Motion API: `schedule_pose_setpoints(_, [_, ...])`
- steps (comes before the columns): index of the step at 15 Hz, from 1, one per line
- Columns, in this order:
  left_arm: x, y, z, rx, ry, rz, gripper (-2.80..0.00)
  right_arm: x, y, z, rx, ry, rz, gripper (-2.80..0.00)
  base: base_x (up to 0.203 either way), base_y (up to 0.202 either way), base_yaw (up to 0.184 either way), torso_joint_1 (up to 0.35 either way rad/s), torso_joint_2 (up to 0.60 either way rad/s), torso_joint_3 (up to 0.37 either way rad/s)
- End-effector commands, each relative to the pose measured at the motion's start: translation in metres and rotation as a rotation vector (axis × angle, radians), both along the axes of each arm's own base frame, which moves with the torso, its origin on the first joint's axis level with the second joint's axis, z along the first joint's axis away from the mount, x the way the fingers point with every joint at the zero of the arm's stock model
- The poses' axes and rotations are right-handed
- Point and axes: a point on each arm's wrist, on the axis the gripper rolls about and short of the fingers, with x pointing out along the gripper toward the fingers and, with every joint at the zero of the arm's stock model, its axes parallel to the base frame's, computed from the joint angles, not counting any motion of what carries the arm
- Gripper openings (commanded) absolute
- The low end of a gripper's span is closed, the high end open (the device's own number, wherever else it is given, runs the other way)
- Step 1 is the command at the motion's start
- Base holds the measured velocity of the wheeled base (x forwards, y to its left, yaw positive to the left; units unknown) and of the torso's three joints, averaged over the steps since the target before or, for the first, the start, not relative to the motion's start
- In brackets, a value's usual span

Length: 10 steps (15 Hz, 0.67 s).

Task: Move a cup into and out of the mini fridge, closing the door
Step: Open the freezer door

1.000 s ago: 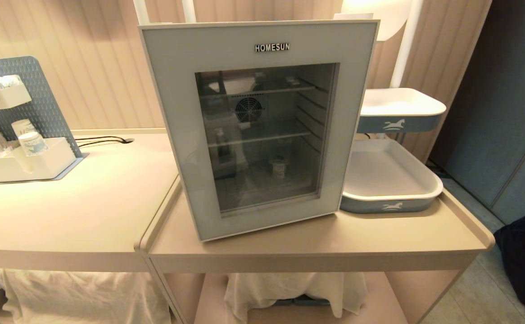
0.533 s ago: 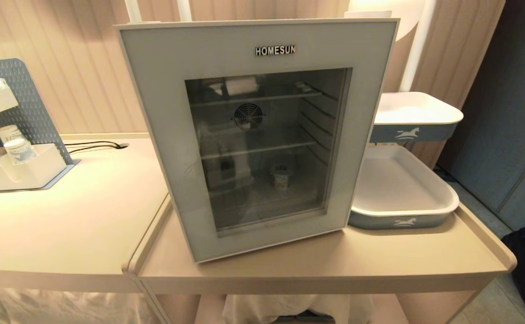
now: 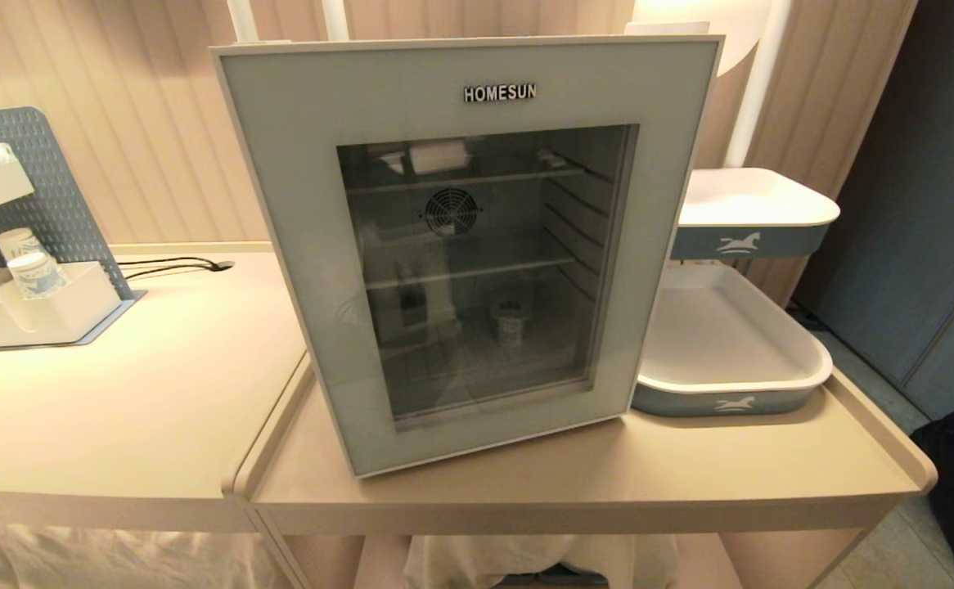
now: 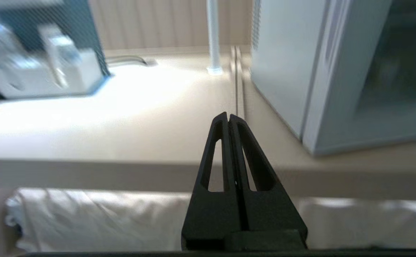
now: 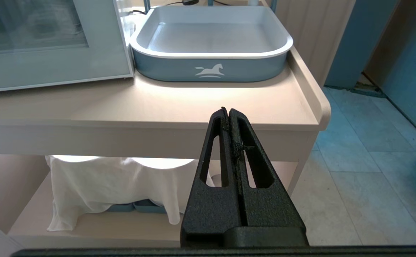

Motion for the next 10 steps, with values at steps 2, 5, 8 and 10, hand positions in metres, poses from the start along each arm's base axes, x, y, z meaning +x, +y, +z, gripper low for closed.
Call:
schedule_pose_setpoints(2, [-0.031, 0.002, 0.097, -0.026, -0.093, 0.042, -2.80, 0.000, 0.000, 0.000, 0.001, 0.001, 0.001, -2.80, 0.000, 0.000, 0.000, 0.000, 0.00, 0.000])
schedule_pose_setpoints(5, [-0.008, 0.006, 0.174, -0.112, 0.113, -0.066, -2.80, 0.000, 0.000, 0.000, -0.001, 0.001, 0.001, -2.80, 0.000, 0.000, 0.000, 0.000, 0.00, 0.000])
schedule_pose_setpoints(8, [0.053, -0.005, 0.196, -0.176, 0.402, -0.321, -2.80, 0.000, 0.000, 0.000, 0.001, 0.001, 0.001, -2.80, 0.000, 0.000, 0.000, 0.000, 0.00, 0.000])
schedule_pose_setpoints(10, [0.107, -0.030, 0.188, -0.187, 0.534, -0.380, -2.80, 0.000, 0.000, 0.001, 0.001, -0.002, 0.001, -2.80, 0.000, 0.000, 0.000, 0.000, 0.00, 0.000])
